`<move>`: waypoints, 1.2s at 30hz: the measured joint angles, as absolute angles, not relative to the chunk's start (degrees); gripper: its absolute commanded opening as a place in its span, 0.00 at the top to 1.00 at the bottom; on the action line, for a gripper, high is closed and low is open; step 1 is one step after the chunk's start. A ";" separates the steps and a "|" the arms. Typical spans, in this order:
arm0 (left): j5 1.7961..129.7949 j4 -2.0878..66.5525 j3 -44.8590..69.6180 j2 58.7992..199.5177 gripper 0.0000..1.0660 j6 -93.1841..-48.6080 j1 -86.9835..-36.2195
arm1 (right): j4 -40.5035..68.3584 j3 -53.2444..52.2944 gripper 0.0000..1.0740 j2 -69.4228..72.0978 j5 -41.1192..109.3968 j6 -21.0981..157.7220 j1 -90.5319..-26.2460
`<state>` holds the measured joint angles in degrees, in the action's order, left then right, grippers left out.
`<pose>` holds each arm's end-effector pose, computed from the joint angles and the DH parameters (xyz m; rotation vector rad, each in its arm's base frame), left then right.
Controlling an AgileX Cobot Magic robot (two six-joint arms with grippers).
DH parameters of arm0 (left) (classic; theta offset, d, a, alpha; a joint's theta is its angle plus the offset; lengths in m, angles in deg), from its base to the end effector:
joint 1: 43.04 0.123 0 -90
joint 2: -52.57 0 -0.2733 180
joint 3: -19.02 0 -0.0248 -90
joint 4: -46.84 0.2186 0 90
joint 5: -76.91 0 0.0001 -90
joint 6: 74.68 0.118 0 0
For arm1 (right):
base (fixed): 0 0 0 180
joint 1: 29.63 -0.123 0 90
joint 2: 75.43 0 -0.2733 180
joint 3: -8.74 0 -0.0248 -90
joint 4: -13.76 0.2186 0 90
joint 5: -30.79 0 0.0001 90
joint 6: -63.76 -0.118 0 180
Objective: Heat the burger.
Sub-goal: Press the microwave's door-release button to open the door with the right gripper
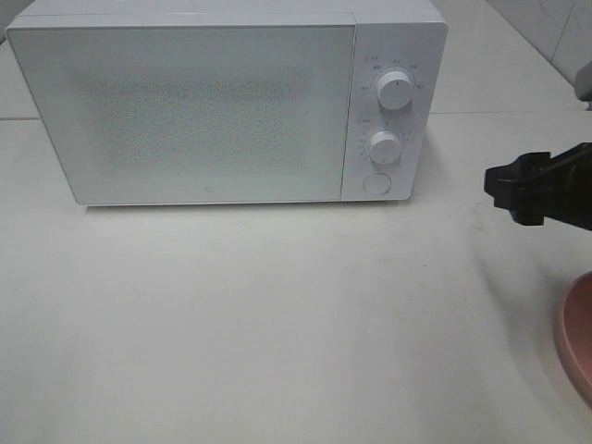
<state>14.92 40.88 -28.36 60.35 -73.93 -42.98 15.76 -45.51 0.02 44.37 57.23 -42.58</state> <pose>-0.0009 -0.0108 0.2518 0.0197 2.0421 -0.1155 0.2159 0.0486 0.2149 -0.0742 2.0329 0.2275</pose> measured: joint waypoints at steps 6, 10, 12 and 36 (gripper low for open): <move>14.92 40.88 -28.36 60.35 0.18 -73.93 -42.98 | 20.57 -45.51 0.36 5.46 51.30 59.52 -48.19; 14.92 40.88 -28.36 60.35 0.18 -73.93 -42.98 | 25.27 -45.51 0.36 8.04 54.91 62.84 -50.88; 14.92 40.88 -28.36 60.35 0.18 -73.93 -42.98 | 32.72 -45.74 0.36 11.88 59.89 70.12 -54.66; 14.92 40.88 -28.36 60.35 0.18 -73.93 -42.98 | 69.28 -44.19 0.36 27.58 91.18 87.13 -78.21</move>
<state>14.92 40.88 -28.36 60.35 -73.93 -42.98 69.28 -44.19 27.58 91.18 87.13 -78.21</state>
